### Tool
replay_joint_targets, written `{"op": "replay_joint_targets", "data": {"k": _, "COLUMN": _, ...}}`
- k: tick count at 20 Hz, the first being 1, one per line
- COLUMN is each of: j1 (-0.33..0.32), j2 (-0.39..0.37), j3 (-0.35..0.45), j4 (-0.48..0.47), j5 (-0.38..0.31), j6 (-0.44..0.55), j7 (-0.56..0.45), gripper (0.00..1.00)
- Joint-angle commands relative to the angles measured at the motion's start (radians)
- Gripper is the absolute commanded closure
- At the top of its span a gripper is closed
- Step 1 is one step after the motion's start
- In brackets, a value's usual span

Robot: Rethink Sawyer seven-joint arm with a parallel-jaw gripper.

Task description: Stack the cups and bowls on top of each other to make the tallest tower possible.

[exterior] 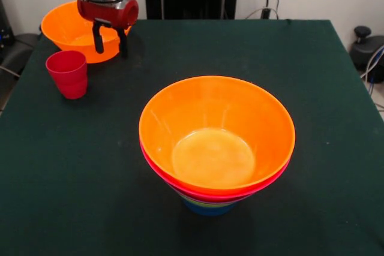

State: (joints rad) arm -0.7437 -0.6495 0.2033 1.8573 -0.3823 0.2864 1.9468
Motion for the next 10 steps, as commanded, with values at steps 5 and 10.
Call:
{"op": "replay_joint_targets", "data": {"k": 5, "j1": -0.017, "j2": -0.018, "j3": 0.124, "j4": -0.052, "j5": -0.095, "j6": 0.109, "j7": -0.168, "gripper": 0.0}}
{"op": "replay_joint_targets", "data": {"k": 10, "j1": -0.046, "j2": -0.06, "j3": 0.137, "j4": 0.006, "j5": -0.116, "j6": 0.102, "j7": -0.176, "gripper": 0.0}}
